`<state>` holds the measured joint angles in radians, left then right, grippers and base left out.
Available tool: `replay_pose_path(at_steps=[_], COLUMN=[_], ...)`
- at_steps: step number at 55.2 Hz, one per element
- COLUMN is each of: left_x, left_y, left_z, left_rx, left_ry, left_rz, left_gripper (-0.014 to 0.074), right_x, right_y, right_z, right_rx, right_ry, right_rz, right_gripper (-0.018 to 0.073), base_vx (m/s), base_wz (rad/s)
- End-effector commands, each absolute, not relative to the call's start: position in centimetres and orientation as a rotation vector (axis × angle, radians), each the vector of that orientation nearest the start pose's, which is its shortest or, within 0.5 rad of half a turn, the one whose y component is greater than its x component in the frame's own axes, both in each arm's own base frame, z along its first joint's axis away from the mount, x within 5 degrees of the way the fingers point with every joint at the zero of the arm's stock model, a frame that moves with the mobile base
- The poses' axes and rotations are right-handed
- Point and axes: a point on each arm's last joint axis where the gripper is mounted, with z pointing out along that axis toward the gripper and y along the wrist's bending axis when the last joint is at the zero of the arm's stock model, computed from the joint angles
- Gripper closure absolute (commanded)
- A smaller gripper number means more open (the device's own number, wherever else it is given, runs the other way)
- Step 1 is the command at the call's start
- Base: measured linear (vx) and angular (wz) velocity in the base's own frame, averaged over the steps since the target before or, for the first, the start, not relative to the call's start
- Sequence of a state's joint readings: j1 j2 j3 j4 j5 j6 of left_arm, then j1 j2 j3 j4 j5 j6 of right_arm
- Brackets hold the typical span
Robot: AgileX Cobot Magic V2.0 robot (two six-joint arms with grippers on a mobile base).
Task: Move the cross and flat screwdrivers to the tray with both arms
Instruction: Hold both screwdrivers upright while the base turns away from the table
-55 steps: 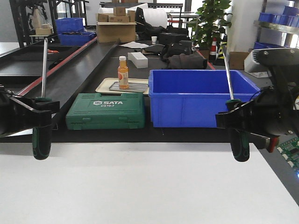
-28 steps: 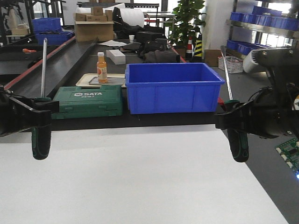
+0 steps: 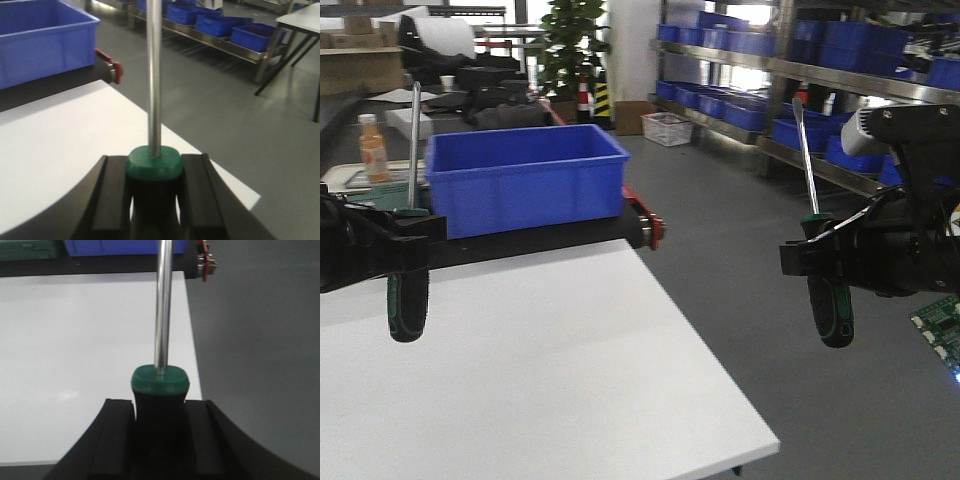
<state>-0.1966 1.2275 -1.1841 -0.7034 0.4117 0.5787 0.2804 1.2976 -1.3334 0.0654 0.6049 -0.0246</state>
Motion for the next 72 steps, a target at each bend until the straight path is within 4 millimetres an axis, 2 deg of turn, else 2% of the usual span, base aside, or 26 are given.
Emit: replay_pose_path(at_steps=[1, 36, 72], left_x=[25.81, 25.81, 25.81], left_y=[-7.37, -7.37, -7.36], left_z=[43.60, 43.61, 43.61], left_rx=[0.232, 0.231, 0.231], left_ry=[1.720, 1.719, 1.718], left_rz=[-0.440, -0.439, -0.439], left_gripper=[0.0594, 0.0594, 0.0594], right_x=[26.88, 26.88, 26.88], right_y=[7.96, 7.97, 7.97], right_z=[44.36, 44.36, 44.36], right_rx=[-0.260, -0.259, -0.259], right_ry=[1.887, 1.887, 1.887], right_rz=[0.237, 0.238, 0.238], right_gripper=[0.0567, 0.0567, 0.0567], base_vx=[-0.14, -0.06, 0.16], base_wz=[-0.74, -0.73, -0.57])
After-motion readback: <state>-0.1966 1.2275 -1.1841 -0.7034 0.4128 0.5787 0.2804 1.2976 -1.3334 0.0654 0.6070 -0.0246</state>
